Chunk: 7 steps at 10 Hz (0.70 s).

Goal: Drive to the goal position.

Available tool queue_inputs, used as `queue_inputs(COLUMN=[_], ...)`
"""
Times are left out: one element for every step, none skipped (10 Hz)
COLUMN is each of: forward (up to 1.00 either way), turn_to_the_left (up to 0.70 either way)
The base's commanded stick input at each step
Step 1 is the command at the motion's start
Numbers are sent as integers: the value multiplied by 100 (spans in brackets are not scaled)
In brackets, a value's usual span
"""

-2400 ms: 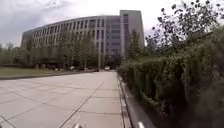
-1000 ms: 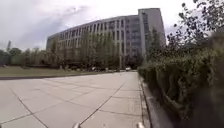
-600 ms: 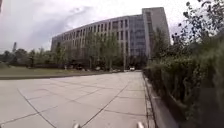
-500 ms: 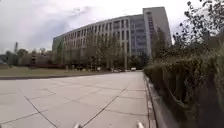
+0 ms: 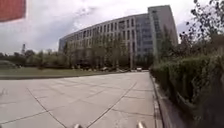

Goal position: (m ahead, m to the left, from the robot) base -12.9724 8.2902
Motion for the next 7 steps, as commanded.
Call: queue_inputs(forward=[0, 0, 0, 0, 0, 0, 0], turn_to_the_left=[45, 45, 45, 45, 45, 45, 45])
